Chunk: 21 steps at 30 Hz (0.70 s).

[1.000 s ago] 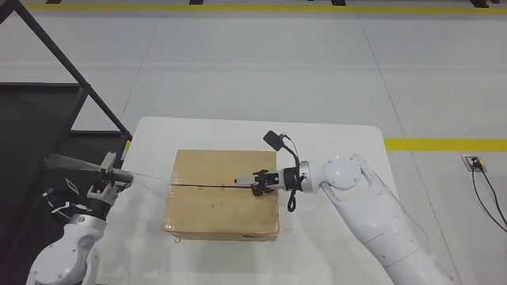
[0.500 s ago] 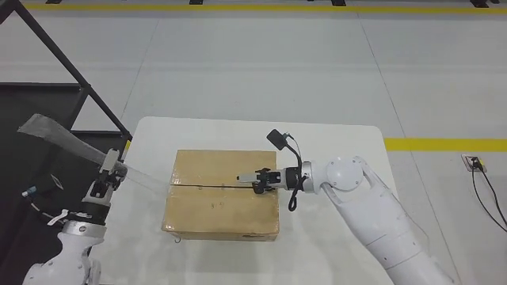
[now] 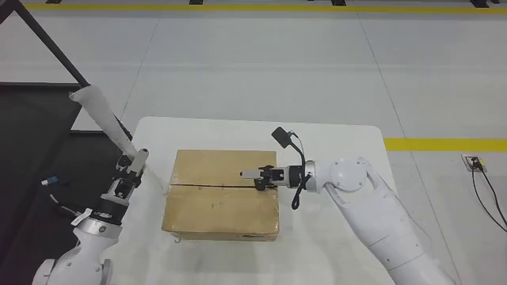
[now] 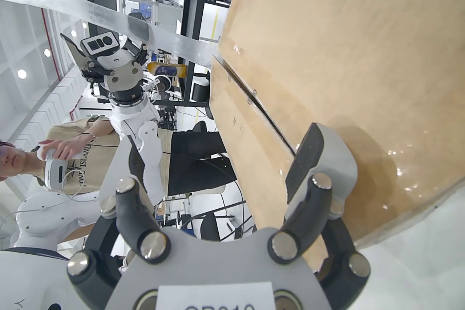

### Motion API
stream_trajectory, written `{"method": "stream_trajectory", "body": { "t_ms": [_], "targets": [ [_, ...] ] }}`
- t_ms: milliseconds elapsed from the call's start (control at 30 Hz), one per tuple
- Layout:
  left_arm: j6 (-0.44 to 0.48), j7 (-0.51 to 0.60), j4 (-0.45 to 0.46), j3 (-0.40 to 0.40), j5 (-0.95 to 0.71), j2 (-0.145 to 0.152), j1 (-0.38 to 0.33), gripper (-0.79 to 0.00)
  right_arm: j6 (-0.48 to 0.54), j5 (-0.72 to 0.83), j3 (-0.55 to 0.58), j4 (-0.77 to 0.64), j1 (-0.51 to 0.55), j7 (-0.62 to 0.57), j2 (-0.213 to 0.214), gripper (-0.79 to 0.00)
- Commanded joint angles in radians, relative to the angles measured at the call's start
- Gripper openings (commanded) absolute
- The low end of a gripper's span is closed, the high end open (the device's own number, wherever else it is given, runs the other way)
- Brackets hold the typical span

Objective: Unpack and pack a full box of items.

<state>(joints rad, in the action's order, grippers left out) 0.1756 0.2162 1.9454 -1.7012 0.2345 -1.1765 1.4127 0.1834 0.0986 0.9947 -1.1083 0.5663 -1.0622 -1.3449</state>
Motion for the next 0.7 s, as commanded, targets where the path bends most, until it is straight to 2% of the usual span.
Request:
{"method": "stream_trajectory", "body": {
  "t_ms": [0, 667],
  "targets": [
    [0.001, 0.007, 0.0, 0.016, 0.016, 0.0, -0.007, 0.0, -0.001, 0.0, 0.005, -0.005, 0.003, 0.0, 0.002, 0.0],
    [-0.013, 0.067, -0.036, 0.194, 0.15, -0.007, -0.078, 0.0, 0.01, 0.017, 0.104, -0.084, 0.091, 0.011, 0.042, 0.0]
  ]
}}
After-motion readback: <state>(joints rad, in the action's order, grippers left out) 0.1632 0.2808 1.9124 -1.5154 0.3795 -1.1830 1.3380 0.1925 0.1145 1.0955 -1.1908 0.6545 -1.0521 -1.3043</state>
